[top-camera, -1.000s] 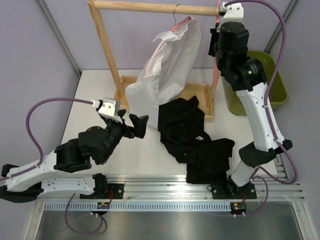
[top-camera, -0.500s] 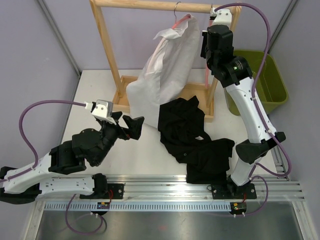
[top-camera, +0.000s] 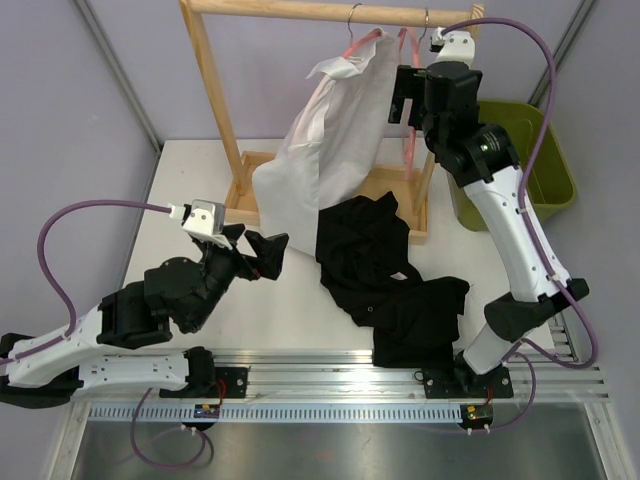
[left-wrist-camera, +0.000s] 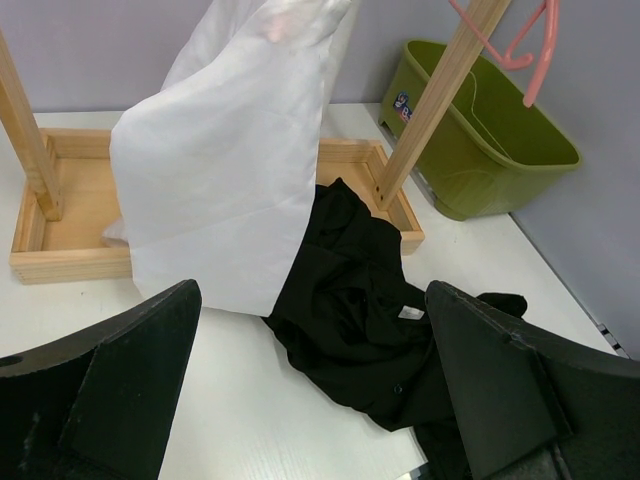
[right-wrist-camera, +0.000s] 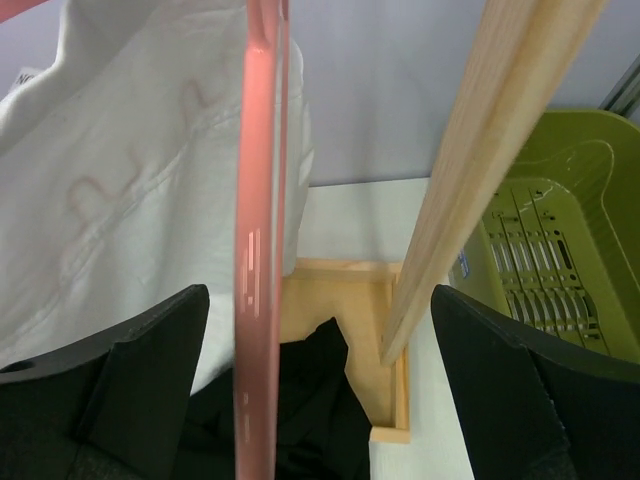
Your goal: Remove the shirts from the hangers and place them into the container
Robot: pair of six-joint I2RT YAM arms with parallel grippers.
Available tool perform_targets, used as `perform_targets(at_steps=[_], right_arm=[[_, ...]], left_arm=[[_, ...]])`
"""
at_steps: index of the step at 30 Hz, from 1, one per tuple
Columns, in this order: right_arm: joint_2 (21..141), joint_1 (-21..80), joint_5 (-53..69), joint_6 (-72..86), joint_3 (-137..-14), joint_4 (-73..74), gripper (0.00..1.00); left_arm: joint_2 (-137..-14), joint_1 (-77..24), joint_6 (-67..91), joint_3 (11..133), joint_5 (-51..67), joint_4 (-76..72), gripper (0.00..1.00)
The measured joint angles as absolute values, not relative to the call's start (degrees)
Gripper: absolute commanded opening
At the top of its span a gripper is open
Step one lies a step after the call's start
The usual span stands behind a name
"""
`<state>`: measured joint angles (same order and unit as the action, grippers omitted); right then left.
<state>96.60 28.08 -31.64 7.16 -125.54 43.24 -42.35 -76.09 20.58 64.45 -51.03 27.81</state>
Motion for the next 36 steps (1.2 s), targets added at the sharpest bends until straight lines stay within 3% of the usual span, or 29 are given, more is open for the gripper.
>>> perform_targets(at_steps=[8, 17, 23, 30, 36], right_arm=[[78.94, 28.53, -27.66, 9.76, -113.49, 45.28, 0.99], [51.27, 29.56, -21.19, 21.74, -76.44, 49.54, 0.99], [52.23, 35.68, -17.17, 29.76, -54.65, 50.89, 0.99], [56.82, 43.79, -17.39, 34.48, -50.81, 44.75, 0.99], [74.19, 50.78, -19.18, 34.92, -50.17, 35.42, 0.99]], left_arm=[[-42.50, -76.09, 20.36, 64.29, -51.05, 27.77, 0.99], [-42.11, -76.09, 19.66, 61.69, -51.20, 26.89, 0.99], [-42.13, -76.09, 20.25, 61.30, -51.24, 27.35, 0.99], [-42.22, -76.09, 21.47, 61.17, -51.24, 27.55, 0.99], [-41.98, -76.09, 21.91, 59.59, -51.24, 27.57, 0.99]])
